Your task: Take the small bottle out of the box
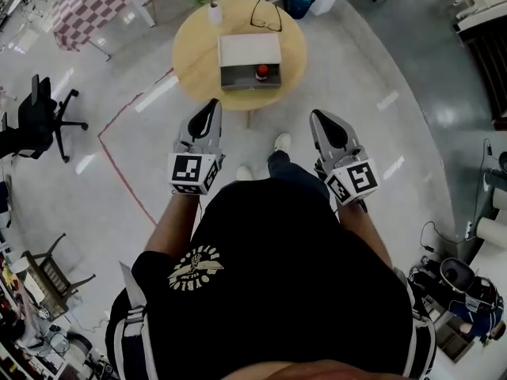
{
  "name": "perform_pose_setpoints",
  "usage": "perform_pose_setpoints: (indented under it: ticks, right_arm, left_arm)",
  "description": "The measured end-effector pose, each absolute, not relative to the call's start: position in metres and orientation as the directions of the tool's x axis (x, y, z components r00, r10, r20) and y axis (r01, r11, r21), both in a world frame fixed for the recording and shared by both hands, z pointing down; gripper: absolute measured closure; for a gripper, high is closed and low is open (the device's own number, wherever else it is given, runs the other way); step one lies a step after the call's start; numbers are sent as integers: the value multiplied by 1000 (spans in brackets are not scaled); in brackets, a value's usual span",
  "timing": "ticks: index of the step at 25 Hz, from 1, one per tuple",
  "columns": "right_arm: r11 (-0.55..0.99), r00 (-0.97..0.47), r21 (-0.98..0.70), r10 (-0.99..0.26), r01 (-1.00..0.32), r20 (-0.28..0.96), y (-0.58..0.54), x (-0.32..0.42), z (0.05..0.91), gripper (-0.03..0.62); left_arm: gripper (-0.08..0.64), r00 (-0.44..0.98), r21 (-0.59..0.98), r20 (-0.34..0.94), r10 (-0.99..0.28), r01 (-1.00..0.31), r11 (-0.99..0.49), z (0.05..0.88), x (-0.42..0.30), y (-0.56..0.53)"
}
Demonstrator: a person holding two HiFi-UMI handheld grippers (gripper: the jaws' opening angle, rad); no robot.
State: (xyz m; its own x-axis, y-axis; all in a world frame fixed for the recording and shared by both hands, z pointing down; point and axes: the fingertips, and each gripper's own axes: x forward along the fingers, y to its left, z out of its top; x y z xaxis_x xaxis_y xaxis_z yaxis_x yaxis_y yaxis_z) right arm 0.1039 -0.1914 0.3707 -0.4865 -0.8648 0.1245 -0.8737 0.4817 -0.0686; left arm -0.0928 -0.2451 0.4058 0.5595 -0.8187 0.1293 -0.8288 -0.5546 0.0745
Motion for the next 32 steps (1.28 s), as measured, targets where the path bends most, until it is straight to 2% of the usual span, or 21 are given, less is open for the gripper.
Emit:
perform_pose_setpoints:
  ticks: [5,9,17,27,32]
  right_arm:
    - [526,-527,-48,-839,-849,133,-216,106,381,584]
    - [545,-553,-94,-820,-833,150,-241,112,406,584]
    - [633,-642,-106,-754,-767,139,-307,82,413,584]
    - [659,-667,-116,-713,-743,218,-386,83,450,584]
    - [699,-685,-87,-655,-709,320,-417,76,495,586]
  left_arm:
    - [560,516,82,165,-840,-856,-510,425,-94,-262]
    - [560,505,50,199,-840,-861,-506,425,-75,-278]
    - [560,440,17,224,-870,-894,-448,419,-94,-321]
    - [560,460,78,297,-837,-885,-459,459,-58,-383]
    - [560,440,101,329,-835,-896,-432,490,-52,-418]
